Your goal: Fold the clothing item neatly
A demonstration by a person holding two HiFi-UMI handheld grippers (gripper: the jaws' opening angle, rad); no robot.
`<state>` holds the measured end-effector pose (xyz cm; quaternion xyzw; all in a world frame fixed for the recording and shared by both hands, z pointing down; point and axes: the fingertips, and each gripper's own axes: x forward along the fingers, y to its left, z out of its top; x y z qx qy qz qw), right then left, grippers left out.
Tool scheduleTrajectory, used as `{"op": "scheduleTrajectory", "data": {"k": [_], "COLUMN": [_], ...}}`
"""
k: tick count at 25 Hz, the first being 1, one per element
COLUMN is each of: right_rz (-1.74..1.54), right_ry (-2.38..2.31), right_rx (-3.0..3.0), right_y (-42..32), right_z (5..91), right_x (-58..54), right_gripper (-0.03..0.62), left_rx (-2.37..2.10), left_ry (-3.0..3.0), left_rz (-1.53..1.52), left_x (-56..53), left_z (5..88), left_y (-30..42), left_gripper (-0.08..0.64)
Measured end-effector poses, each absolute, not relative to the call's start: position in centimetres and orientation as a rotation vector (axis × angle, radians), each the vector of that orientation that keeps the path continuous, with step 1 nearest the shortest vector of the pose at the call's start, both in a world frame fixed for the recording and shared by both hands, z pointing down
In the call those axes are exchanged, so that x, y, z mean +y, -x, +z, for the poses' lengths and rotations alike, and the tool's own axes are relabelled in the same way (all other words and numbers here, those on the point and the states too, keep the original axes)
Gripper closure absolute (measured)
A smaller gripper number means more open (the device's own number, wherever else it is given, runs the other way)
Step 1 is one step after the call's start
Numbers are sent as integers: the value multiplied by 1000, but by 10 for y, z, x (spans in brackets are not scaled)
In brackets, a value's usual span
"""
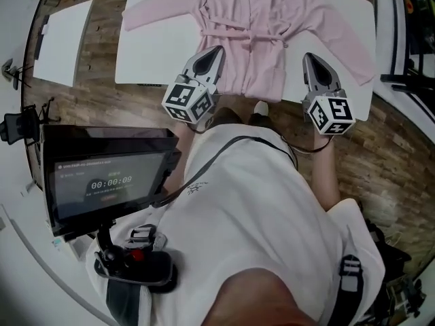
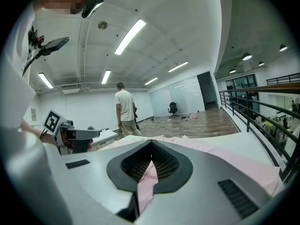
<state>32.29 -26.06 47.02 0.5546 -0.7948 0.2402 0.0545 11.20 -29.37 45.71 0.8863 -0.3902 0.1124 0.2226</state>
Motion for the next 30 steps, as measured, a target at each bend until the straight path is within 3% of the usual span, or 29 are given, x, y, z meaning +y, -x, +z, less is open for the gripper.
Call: {"op": "scheduleTrajectory", "data": {"k": [8,13,15,30], "right_rz": [735,566,559,622], "right_ry": [-1712,-1773,-1823,-2372], "right_rx": [-2382,-2350,-2320,-1749], "right_y": [-296,-202,-190,-293], "right_z": [471,444,441,486], "right_x": [-256,-188,-167,-64], "right_gripper": [595,595,595,595], "left_rx": [-1181,-1186,-1154,-546], "left_ry": [-2415,-2474,-2504,-2699], "left_rz": [332,214,219,267], "left_x": [-303,-239,-224,-152], "left_z": [454,438,435,434], "left_y": [-58,48,60,-86], "left_gripper": [561,561,561,561]}}
